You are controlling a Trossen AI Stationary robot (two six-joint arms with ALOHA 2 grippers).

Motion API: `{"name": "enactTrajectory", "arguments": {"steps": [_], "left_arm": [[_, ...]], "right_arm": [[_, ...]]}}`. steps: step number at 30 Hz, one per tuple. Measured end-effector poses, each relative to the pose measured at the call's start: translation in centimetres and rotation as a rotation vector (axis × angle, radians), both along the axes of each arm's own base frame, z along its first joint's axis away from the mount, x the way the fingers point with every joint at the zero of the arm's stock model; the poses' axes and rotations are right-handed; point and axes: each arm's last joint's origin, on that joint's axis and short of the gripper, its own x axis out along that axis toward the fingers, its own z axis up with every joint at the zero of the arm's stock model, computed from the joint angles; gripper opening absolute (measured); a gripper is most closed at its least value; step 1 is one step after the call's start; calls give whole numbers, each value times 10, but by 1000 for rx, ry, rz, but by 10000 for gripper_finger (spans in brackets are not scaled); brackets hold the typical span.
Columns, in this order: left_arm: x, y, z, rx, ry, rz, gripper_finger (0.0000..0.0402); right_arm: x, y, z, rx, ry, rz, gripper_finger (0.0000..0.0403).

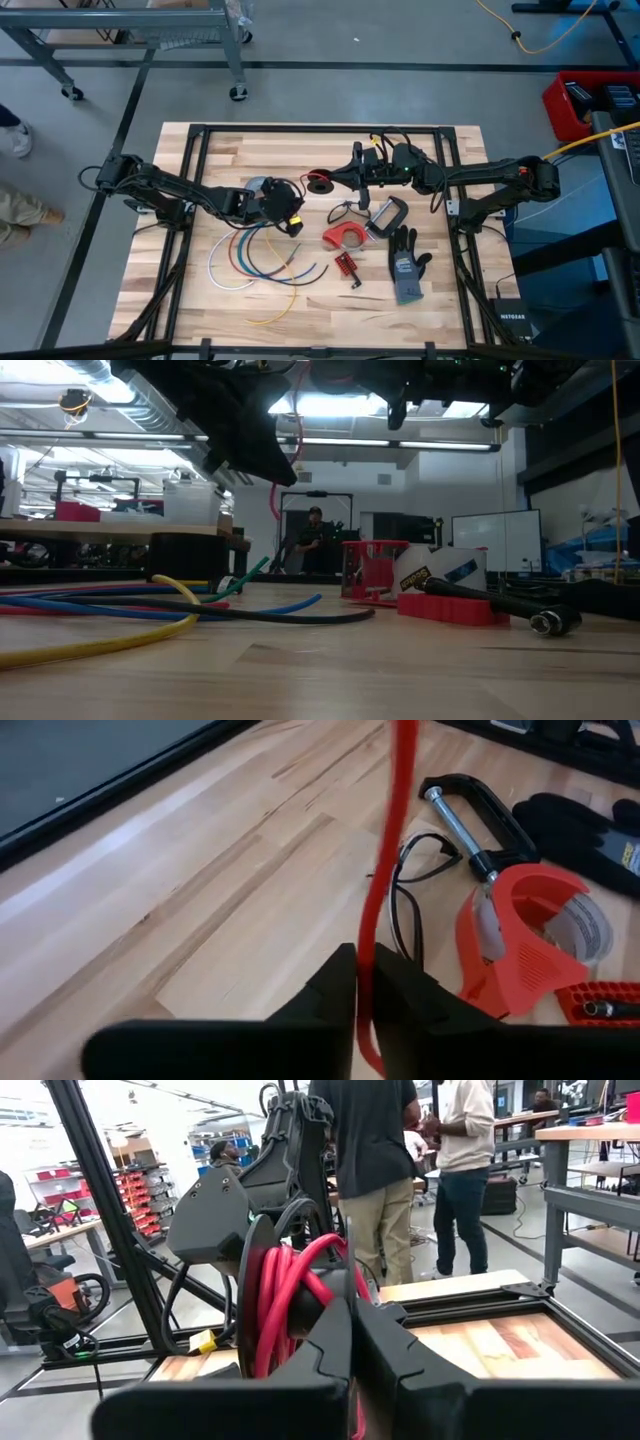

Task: Coil cords
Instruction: Coil the red wire onto the spool

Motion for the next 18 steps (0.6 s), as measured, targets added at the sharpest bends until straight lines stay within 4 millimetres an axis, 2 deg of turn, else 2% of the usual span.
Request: {"name": "enactTrajectory", "arguments": {"steps": [3, 11, 18], "left_arm": [[0, 0, 0, -34, -21, 24, 6], [1, 0, 0, -184, -102, 90, 4], [20, 4, -14, -424, -195, 73, 2]], "right_arm": [[0, -1, 0, -1, 0, -29, 5], [0, -5, 0, -16, -1, -192, 4], [4, -10, -8, -13, 24, -314, 4]]}}
